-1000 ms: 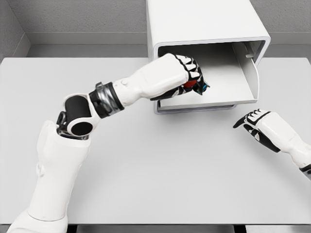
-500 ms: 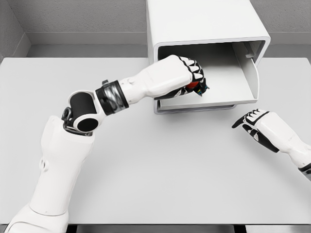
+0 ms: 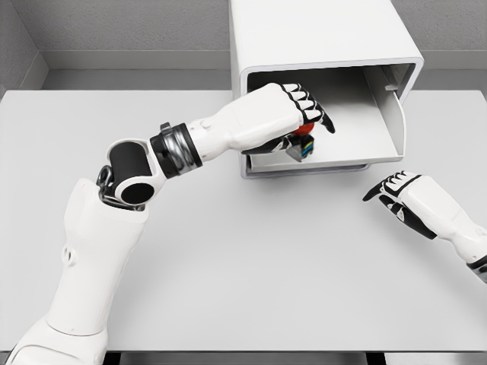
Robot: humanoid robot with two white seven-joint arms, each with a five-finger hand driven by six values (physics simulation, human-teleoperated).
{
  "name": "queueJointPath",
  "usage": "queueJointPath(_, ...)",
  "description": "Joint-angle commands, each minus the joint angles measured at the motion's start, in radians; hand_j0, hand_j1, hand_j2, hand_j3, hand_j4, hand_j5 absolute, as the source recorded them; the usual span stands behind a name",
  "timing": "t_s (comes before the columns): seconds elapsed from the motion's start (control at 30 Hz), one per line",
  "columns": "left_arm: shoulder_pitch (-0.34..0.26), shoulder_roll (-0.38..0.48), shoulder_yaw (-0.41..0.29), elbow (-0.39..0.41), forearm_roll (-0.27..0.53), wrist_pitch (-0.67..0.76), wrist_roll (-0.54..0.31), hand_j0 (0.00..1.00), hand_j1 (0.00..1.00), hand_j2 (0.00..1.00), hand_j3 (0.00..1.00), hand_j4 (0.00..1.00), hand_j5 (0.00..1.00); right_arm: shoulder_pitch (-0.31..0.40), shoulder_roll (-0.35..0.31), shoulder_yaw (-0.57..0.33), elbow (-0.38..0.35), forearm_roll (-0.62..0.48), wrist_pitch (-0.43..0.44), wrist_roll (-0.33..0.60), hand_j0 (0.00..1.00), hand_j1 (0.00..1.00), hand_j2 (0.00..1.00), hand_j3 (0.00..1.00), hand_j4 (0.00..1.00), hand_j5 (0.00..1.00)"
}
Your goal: Slide open multi-storey tabletop storage cabinets and put open load switch and slide close multi-storey tabletop storage cabinets
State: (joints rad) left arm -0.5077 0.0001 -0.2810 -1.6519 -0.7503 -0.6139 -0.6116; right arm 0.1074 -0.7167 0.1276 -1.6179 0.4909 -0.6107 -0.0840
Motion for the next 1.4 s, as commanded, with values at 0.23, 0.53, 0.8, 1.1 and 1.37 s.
queueJointPath(0.23, 0.0, 0.0, 0.0, -0.009, 0.008, 0.003, 0.001, 0.78, 0.78, 0.78, 0.78, 0.78, 0.78, -0.006, 0.008, 0.0, -0.002, -0.006, 0.0, 0.001, 0.47, 0.47, 0.47, 0.47, 0.47, 0.47)
queueJointPath(0.53, 0.011, 0.0, 0.006, -0.091, 0.025, 0.003, 0.001, 0.9, 0.9, 0.9, 0.9, 0.9, 0.9, -0.009, 0.006, 0.0, -0.004, -0.009, 0.0, 0.001, 0.47, 0.47, 0.47, 0.47, 0.47, 0.47)
queueJointPath(0.8, 0.037, 0.078, 0.177, -0.149, 0.267, 0.003, 0.001, 1.0, 1.0, 1.0, 1.0, 1.0, 1.0, -0.009, 0.005, -0.003, -0.024, -0.011, 0.0, 0.003, 0.47, 0.47, 0.47, 0.47, 0.47, 0.47)
queueJointPath(1.1, 0.445, 0.325, 0.652, -0.135, 0.474, 0.003, 0.001, 1.0, 1.0, 1.0, 1.0, 1.0, 1.0, -0.037, 0.005, -0.002, -0.022, -0.012, 0.0, 0.004, 0.47, 0.47, 0.47, 0.47, 0.47, 0.47)
queueJointPath(1.37, 0.572, 0.33, 0.738, 0.05, 0.431, 0.003, 0.001, 1.0, 1.0, 1.0, 1.0, 1.0, 1.0, -0.067, 0.008, 0.023, -0.014, -0.009, 0.0, 0.004, 0.47, 0.47, 0.47, 0.47, 0.47, 0.47)
